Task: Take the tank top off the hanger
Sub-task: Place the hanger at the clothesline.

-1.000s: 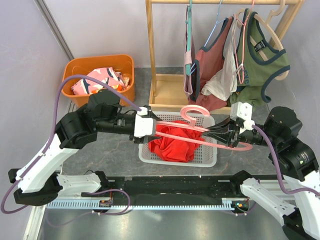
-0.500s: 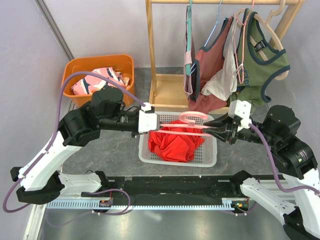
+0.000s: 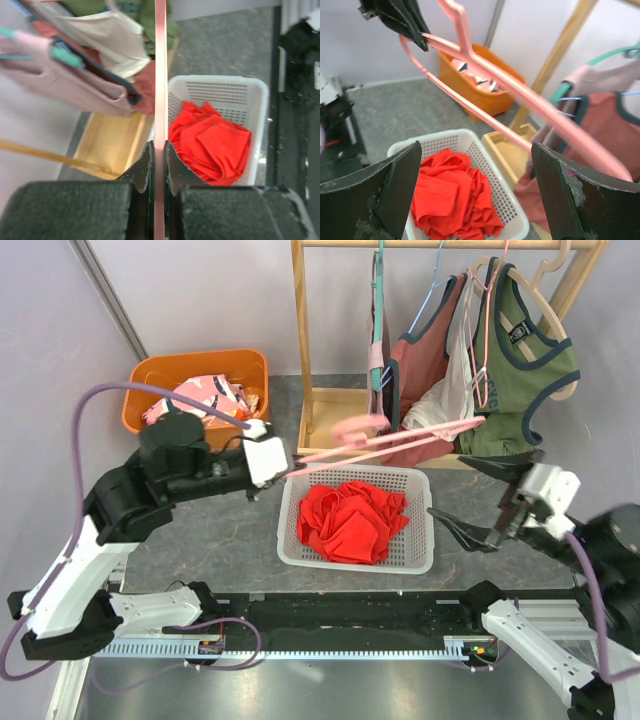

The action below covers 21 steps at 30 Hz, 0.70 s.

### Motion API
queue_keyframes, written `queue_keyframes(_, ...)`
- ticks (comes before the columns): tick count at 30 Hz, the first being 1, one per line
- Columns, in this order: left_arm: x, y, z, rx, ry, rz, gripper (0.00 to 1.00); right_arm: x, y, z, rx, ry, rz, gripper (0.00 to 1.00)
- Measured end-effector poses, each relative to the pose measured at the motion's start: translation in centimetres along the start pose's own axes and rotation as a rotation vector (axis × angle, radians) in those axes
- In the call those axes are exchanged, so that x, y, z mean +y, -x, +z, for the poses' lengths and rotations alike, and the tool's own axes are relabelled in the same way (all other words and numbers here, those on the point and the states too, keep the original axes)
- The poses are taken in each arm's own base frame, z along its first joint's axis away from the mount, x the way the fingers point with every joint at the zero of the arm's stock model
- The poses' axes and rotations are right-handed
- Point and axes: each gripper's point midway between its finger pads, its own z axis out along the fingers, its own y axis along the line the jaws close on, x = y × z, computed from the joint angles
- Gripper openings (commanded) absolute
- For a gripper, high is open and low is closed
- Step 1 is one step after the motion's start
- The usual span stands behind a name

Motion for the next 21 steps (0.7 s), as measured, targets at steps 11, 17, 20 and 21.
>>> queue_keyframes(11,1.7,2.3,-10.0,-0.152,0.259,-0.016,0.02,-5.3,4.1,-5.4,-0.182,-0.441,0.049,0.98)
queue_keyframes(17,3.2,1.4,-13.0,-0.155,0.441,-0.119,0.02,-8.6,3.7,-4.9,-0.152,-0.601,0.181,0.98)
queue_keyframes(20,4.3,-0.5,-12.8,-0.098,0.515,-0.189,0.02,-10.0,3.0,-3.6,-0.107,-0.651,0.254,0.98)
queue_keyframes(21,4.7,-1.1,-12.4,-0.070,0.531,-0.214,0.02,-10.5,2.7,-3.0,-0.088,-0.665,0.279,0.98)
